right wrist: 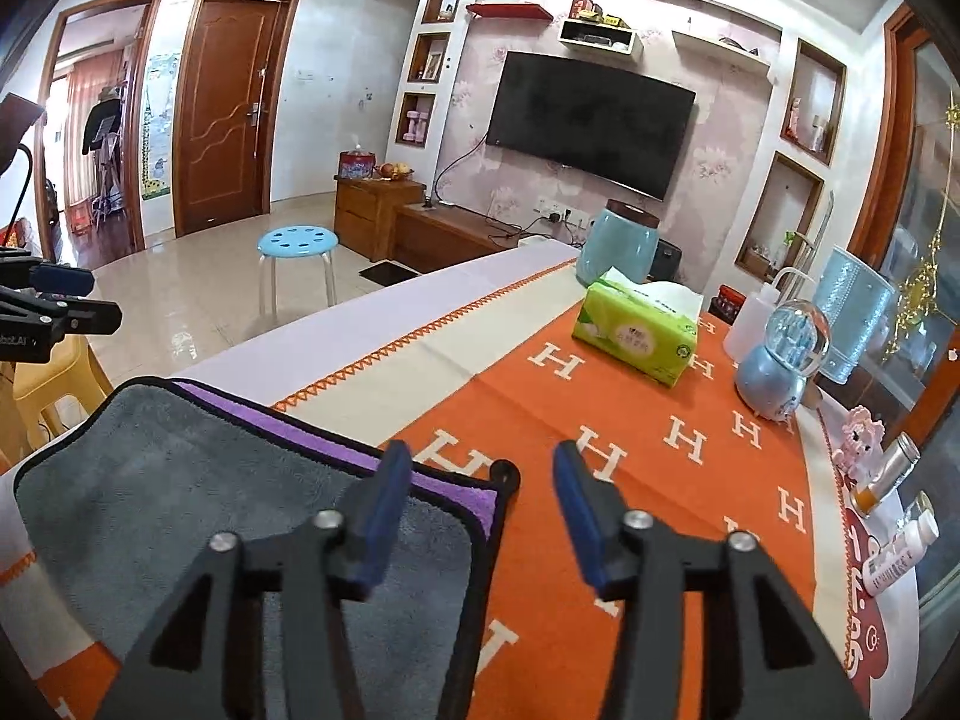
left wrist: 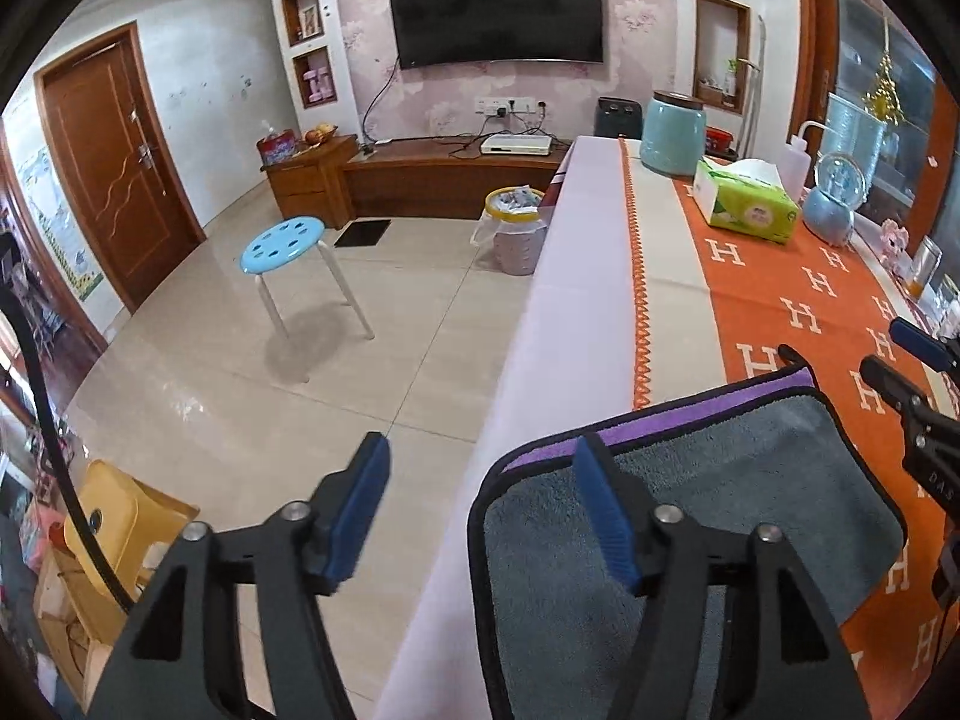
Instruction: Fold towel
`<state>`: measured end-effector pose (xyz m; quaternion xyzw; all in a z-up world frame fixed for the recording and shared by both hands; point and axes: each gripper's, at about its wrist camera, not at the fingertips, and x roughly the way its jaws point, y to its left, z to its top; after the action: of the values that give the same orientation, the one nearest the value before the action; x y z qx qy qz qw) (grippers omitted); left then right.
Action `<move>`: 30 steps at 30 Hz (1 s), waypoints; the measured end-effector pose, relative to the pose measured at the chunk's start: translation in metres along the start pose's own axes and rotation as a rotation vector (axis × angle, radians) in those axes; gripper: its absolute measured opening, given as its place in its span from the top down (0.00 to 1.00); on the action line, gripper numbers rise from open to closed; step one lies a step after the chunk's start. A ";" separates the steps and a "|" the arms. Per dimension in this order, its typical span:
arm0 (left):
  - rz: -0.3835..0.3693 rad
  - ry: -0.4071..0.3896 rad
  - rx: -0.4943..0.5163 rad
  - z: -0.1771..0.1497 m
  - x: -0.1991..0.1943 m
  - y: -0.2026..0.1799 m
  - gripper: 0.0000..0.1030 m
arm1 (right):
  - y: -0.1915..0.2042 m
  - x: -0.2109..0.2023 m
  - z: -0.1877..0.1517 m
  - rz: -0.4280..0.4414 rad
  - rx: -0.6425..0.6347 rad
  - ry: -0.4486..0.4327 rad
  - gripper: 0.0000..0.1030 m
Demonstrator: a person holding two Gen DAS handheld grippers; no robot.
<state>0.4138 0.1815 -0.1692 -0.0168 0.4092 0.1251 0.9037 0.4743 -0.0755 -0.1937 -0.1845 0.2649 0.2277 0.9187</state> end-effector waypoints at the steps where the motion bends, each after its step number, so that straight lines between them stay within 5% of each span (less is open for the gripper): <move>1: -0.001 0.003 -0.006 -0.002 -0.002 0.001 0.33 | -0.001 -0.001 0.000 -0.005 0.001 0.001 0.44; 19: -0.044 0.059 -0.193 -0.033 -0.059 0.020 0.11 | -0.009 -0.053 -0.016 -0.064 0.098 0.062 0.10; 30: -0.048 0.063 -0.246 -0.083 -0.101 0.034 0.05 | 0.004 -0.104 -0.051 -0.089 0.180 0.104 0.08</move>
<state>0.2804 0.1817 -0.1466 -0.1413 0.4184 0.1520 0.8842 0.3738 -0.1288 -0.1754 -0.1245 0.3233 0.1522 0.9256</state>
